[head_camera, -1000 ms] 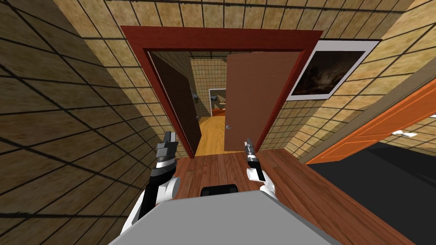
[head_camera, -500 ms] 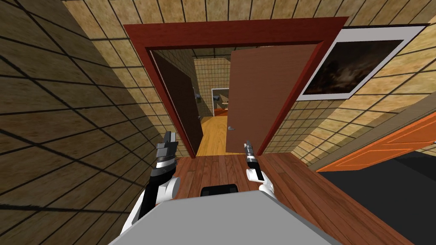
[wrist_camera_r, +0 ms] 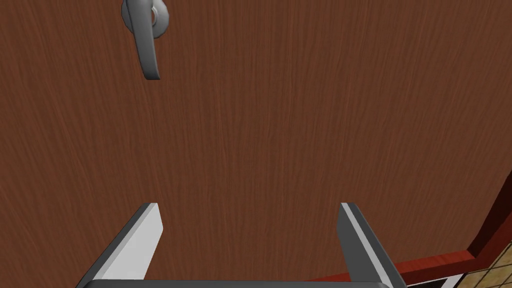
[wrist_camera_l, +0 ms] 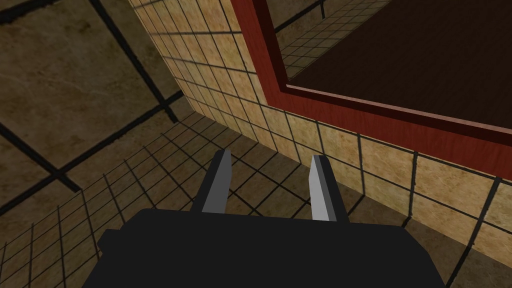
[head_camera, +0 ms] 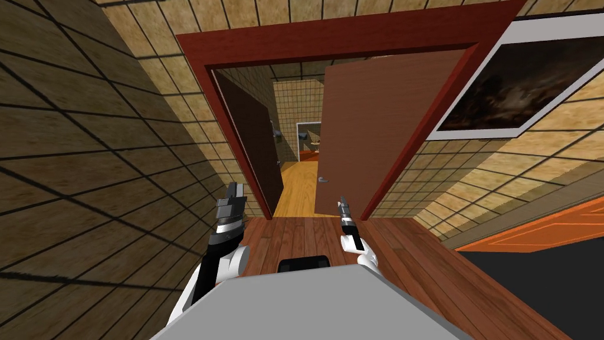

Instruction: Push the door open

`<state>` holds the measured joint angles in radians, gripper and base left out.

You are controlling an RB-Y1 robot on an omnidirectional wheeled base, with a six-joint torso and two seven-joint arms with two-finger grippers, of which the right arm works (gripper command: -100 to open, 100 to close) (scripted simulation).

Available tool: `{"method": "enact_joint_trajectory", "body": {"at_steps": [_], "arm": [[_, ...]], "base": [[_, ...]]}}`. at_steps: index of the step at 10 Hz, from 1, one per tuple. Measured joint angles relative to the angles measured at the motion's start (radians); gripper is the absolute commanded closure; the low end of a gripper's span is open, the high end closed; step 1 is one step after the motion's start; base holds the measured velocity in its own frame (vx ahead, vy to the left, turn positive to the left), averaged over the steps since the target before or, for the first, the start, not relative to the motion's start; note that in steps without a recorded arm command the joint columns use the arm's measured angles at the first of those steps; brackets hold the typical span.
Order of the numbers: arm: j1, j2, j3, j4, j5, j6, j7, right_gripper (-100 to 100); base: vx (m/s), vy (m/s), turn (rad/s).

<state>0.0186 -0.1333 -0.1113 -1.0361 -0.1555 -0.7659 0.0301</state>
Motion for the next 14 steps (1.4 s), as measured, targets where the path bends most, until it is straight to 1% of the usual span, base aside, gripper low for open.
{"method": "enact_joint_trajectory", "body": {"at_steps": [1, 2, 3, 5, 6, 7, 8, 9, 10, 12, 13, 14], "arm": [[-0.015, -0.004, -0.002, 0.033, -0.003, -0.003, -0.004, -100], [-0.03, -0.004, -0.003, 0.069, -0.005, -0.007, -0.005, -100], [-0.049, -0.005, -0.005, 0.117, -0.008, -0.017, -0.007, -100], [-0.064, -0.011, -0.007, 0.164, -0.013, -0.016, -0.015, -100], [-0.072, -0.01, -0.008, 0.188, -0.015, -0.017, -0.016, -100], [-0.084, -0.012, -0.009, 0.223, -0.017, -0.024, -0.018, -100], [-0.087, -0.009, -0.01, 0.235, -0.019, -0.022, -0.017, -100], [-0.095, -0.009, -0.011, 0.258, -0.021, -0.022, -0.018, -100], [-0.106, -0.012, -0.011, 0.291, -0.023, -0.031, -0.021, -100], [-0.124, -0.017, -0.014, 0.332, -0.027, -0.031, -0.027, -100], [-0.126, -0.018, -0.014, 0.342, -0.028, -0.029, -0.029, -100], [-0.137, -0.018, -0.015, 0.366, -0.03, -0.033, -0.03, -100]], "base": [[0.081, -0.021, 0.109], [0.086, -0.042, 0.116], [0.08, -0.05, 0.123], [0.088, -0.039, 0.104], [0.075, -0.043, 0.091], [0.072, -0.049, 0.091], [0.068, -0.035, 0.098], [0.071, -0.031, 0.081], [0.065, -0.035, 0.075], [0.06, -0.034, 0.067], [0.047, -0.028, 0.059], [0.045, -0.029, 0.059]]}}
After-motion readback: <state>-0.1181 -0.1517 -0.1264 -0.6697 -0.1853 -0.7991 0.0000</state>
